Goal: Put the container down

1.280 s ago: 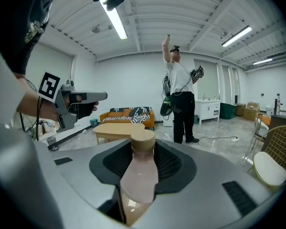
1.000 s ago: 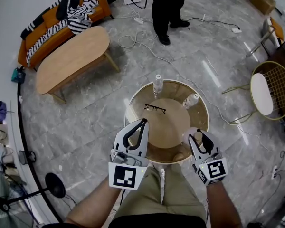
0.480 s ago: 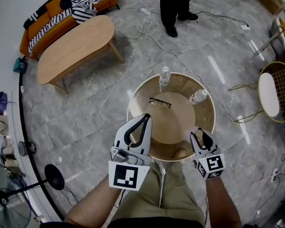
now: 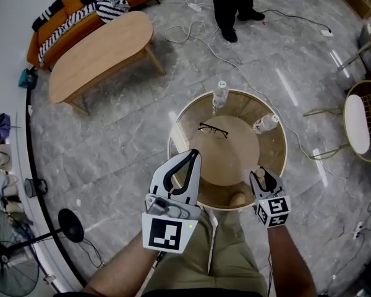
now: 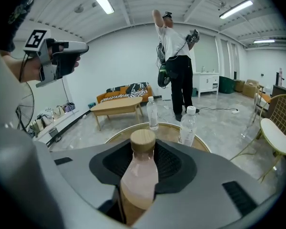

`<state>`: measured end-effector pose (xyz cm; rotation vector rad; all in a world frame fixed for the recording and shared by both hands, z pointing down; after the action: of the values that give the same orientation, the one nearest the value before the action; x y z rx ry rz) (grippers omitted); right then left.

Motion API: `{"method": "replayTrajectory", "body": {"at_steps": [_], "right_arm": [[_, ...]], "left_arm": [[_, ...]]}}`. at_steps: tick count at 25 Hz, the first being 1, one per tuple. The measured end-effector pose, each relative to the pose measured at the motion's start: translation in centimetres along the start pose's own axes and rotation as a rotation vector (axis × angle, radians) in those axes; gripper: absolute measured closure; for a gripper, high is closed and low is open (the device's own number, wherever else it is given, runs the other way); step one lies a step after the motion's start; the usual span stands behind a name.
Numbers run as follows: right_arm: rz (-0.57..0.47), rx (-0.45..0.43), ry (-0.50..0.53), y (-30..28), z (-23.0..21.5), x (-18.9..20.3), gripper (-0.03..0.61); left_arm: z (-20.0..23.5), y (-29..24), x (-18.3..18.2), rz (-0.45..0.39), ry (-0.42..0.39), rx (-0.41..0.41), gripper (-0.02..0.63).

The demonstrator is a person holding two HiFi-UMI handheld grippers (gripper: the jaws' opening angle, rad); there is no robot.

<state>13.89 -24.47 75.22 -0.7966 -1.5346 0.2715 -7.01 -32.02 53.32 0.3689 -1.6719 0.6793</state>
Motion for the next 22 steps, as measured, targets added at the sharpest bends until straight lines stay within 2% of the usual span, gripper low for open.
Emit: {"method": "replayTrajectory", "body": {"at_steps": [6,10,22], "right_arm": [[0.051,-0.013,0.014,-2.5,-0.4,2.2,0.423],[0.07,-0.023,0.024,-3.6,-0.3,3.4,0.423],[0.156,-0.049,0.059,-7.6,-0.3,8.2,0.423]], "left_arm": [[0.3,-0.4,0.9,0.009,0.028,-0.011,0.598],[0.4,-0.2,1.7,0.025,0.012,-0.001,0.598],[0.6,0.2,3.6,0.056,0.033,-0.017,0.598]]}}
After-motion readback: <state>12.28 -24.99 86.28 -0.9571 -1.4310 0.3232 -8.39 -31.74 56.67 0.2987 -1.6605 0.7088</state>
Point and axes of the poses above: the fingertips, and each gripper's own axes: y backward along the fingers, z to its left, x out of its underside, the point moved 4 cm from there along y, backward along the fingers, and after that the axes turned 2 degrees about x, right-handed, at the moved point
